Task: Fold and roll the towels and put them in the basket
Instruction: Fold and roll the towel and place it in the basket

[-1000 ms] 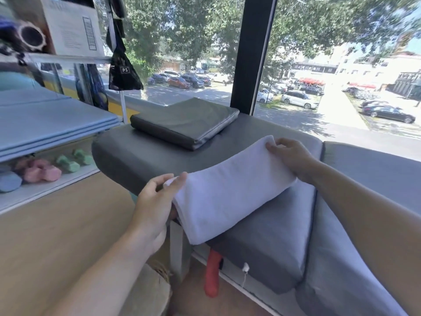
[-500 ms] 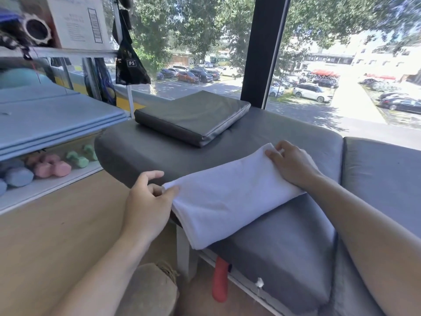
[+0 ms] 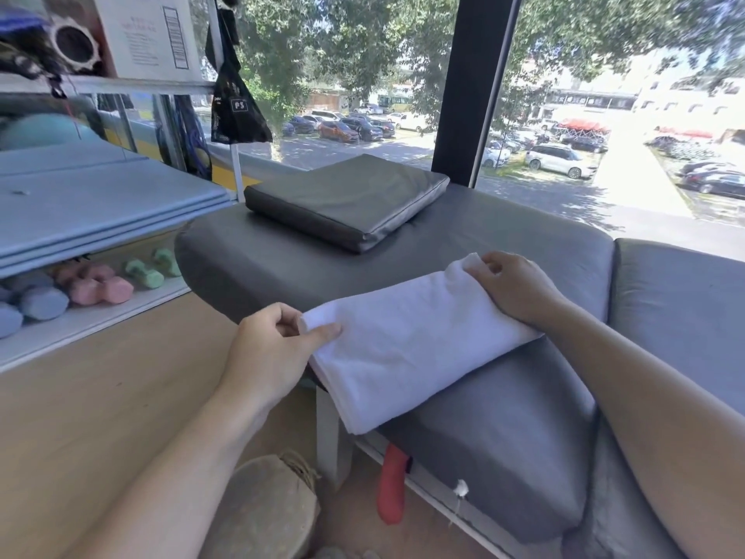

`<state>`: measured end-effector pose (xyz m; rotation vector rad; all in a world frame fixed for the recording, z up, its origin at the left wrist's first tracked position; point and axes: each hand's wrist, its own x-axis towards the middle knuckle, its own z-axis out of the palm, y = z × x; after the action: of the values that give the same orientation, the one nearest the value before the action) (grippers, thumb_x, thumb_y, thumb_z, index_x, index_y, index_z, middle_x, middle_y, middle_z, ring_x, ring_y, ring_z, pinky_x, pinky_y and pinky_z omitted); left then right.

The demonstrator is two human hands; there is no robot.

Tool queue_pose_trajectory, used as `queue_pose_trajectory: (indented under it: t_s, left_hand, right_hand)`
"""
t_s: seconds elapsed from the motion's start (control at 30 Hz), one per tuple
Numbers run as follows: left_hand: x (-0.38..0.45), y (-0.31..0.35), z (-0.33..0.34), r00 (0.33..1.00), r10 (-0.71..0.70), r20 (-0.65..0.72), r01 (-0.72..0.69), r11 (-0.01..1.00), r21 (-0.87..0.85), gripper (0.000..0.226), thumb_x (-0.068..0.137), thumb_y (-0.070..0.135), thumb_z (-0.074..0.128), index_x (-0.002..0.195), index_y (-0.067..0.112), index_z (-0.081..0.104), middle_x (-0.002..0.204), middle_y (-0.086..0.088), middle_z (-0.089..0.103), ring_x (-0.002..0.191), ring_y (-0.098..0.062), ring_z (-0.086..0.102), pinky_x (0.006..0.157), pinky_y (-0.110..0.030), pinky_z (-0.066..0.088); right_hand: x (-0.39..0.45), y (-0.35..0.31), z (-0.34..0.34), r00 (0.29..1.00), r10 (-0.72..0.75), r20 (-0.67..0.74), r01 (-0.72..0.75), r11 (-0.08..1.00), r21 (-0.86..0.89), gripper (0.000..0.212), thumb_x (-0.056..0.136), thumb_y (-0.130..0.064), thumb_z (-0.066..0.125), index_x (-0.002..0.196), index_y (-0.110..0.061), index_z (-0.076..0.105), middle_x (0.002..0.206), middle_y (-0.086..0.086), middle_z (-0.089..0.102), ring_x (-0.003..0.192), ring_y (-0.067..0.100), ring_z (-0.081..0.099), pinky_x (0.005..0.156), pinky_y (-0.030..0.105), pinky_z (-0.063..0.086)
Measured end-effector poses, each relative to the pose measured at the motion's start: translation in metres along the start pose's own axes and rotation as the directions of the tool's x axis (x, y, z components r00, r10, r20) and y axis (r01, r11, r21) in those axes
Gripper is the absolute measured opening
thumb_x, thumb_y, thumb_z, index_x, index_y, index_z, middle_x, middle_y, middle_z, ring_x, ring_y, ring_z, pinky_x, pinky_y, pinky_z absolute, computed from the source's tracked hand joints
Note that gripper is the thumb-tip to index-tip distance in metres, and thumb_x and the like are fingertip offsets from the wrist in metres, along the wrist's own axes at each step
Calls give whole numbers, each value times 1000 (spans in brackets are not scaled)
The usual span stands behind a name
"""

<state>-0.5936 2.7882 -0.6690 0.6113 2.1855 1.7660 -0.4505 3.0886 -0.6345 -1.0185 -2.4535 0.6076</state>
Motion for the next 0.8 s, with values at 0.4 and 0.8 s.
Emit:
queue_pose_trajectory:
  t_s: [0.4, 0.8]
  left_hand:
    - [18, -1, 3, 998, -27, -63, 9, 965, -262, 42, 72, 28, 86, 104, 19, 61, 99, -9, 75, 85, -26, 70, 77, -48, 54]
    - [15, 7, 2, 997, 41, 62, -41, 999, -9, 68, 66, 42, 92, 83, -14, 57, 68, -24, 59, 61, -17, 52, 61, -30, 36]
  right_hand:
    - [-4, 3, -13, 995, 98, -1, -97, 994, 50, 29, 96, -45, 54, 91, -18, 62, 92, -1, 65, 93, 25, 59, 67, 34, 38]
    - [-9, -6, -9, 993, 117, 25, -119, 991, 61, 39, 88, -58, 63, 97, -20, 62, 95, -5, 63, 99, 25, 62, 76, 35, 45]
